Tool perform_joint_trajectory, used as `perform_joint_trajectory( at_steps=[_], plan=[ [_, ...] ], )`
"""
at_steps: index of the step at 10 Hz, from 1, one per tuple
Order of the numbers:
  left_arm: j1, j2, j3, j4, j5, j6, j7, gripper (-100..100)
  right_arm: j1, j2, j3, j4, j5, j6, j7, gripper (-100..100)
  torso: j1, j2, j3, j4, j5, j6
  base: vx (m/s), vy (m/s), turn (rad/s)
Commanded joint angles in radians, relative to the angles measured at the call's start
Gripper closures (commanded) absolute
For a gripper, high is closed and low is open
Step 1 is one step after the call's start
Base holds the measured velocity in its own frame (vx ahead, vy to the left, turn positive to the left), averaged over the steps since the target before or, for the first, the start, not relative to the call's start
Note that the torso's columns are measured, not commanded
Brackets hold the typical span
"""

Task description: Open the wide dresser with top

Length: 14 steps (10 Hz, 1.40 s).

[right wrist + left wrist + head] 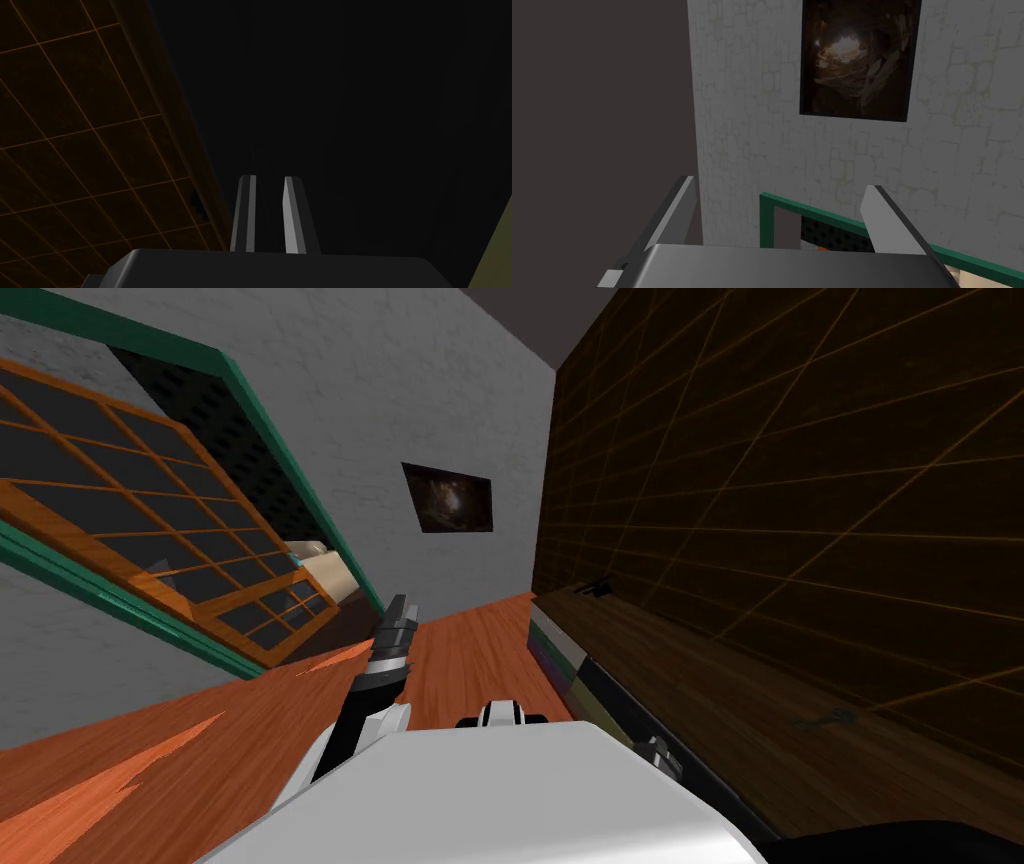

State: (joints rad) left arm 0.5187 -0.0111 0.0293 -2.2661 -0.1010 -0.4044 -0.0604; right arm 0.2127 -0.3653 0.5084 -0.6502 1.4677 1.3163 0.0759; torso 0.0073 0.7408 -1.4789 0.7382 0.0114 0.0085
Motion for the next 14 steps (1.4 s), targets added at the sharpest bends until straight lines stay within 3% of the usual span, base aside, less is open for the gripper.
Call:
perform_joint_trajectory(
  at_steps=[1, 2, 3, 8, 9, 14],
  plan=[
    [0.0, 0.0, 0.0, 0.0, 0.0, 0.0, 0.0, 0, -0.018, -0.003, -0.032, 0.04, -0.058, 0.011, -0.007, 100, 0.002, 0.004, 0.003, 0.001, -0.001, -0.003, -0.153, 0.047, 0.302],
    [0.0, 0.0, 0.0, 0.0, 0.0, 0.0, 0.0, 0, -0.032, -0.003, -0.059, 0.07, -0.096, 0.01, 0.0, 100, 0.0, 0.005, 0.004, 0.002, -0.002, -0.004, -0.154, 0.076, 0.459],
    [0.0, 0.0, 0.0, 0.0, 0.0, 0.0, 0.0, 0, -0.032, -0.003, -0.059, 0.07, -0.112, 0.01, 0.0, 100, 0.002, 0.005, 0.004, 0.002, -0.002, -0.005, -0.138, 0.079, 0.303],
    [0.0, 0.0, 0.0, 0.0, 0.0, 0.0, 0.0, 0, -0.075, -0.005, -0.139, 0.134, -0.255, 0.005, 0.022, 100, 0.001, 0.0, 0.001, 0.002, -0.002, -0.007, -0.159, 0.099, 0.361],
    [0.0, 0.0, 0.0, 0.0, 0.0, 0.0, 0.0, 0, -0.075, -0.005, -0.139, 0.134, -0.275, 0.005, 0.022, 100, 0.003, 0.001, 0.002, 0.002, -0.002, -0.008, -0.141, 0.116, 0.329],
    [0.0, 0.0, 0.0, 0.0, 0.0, 0.0, 0.0, 0, -0.078, -0.006, -0.141, 0.127, -0.269, -0.001, 0.035, 100, 0.002, -0.004, 0.0, 0.001, -0.004, -0.009, -0.011, 0.146, -0.005]
  ],
)
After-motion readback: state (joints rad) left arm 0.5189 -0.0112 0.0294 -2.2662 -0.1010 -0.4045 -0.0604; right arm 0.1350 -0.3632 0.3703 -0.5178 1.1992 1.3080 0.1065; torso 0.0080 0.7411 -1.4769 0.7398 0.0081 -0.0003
